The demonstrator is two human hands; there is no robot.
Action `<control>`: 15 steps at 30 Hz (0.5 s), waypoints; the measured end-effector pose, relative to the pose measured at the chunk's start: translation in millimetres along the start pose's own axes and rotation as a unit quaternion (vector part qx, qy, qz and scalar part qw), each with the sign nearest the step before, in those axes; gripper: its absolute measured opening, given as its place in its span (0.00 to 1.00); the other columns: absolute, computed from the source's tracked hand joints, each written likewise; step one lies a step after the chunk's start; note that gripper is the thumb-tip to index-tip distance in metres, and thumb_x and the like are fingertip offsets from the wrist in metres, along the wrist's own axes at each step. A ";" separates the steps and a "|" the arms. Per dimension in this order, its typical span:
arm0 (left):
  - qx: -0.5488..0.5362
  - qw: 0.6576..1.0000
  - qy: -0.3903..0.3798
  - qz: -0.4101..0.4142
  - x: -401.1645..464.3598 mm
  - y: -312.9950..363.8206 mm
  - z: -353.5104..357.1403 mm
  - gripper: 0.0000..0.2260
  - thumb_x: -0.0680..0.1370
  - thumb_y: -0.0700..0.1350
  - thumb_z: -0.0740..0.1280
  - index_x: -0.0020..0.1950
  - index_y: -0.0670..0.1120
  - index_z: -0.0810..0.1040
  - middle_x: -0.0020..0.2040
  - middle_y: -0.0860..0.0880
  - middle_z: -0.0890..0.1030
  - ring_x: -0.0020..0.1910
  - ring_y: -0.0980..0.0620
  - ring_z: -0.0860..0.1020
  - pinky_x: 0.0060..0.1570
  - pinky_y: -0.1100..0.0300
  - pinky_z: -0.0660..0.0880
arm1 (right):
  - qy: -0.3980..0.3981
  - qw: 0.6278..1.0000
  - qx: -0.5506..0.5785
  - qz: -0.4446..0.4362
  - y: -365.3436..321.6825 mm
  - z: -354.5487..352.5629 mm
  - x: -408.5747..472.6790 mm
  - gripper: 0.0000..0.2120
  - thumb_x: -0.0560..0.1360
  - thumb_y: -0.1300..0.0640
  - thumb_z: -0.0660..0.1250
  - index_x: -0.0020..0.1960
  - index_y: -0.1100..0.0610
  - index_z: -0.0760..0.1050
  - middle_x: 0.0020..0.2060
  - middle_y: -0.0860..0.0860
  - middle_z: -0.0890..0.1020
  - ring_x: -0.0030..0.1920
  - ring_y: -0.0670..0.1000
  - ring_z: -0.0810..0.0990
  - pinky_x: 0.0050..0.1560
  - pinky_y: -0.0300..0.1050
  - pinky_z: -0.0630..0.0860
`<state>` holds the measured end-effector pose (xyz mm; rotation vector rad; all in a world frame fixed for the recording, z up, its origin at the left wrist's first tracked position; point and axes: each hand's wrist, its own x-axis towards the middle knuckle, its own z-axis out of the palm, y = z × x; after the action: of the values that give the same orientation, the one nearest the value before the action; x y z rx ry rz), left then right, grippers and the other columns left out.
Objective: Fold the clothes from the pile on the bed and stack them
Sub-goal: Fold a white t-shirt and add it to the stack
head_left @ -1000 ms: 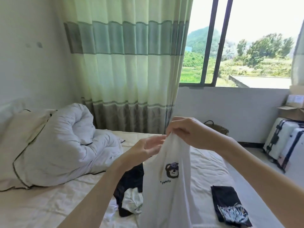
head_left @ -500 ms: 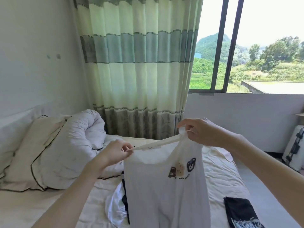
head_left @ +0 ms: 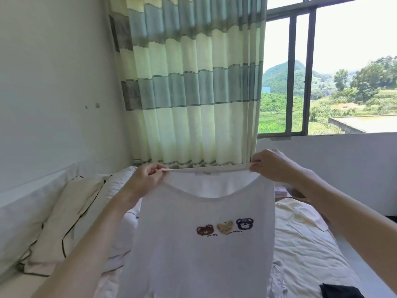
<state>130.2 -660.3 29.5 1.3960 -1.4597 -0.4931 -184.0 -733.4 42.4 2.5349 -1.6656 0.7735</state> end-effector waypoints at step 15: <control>-0.144 0.980 -0.084 -0.110 -58.1 -52.3 -45.6 0.13 0.79 0.42 0.61 0.39 0.49 0.82 0.37 0.46 0.74 0.37 0.51 0.72 0.36 0.60 0.66 | -0.083 0.844 0.519 0.105 -23.6 17.5 -36.8 0.08 0.76 0.62 0.64 0.38 0.59 0.72 0.31 0.53 0.73 0.29 0.49 0.72 0.32 0.41 0.66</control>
<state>184.1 -604.9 -17.6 1.3112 -1.3079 -0.9447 -168.1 -696.3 18.0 3.0944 -1.9326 1.9895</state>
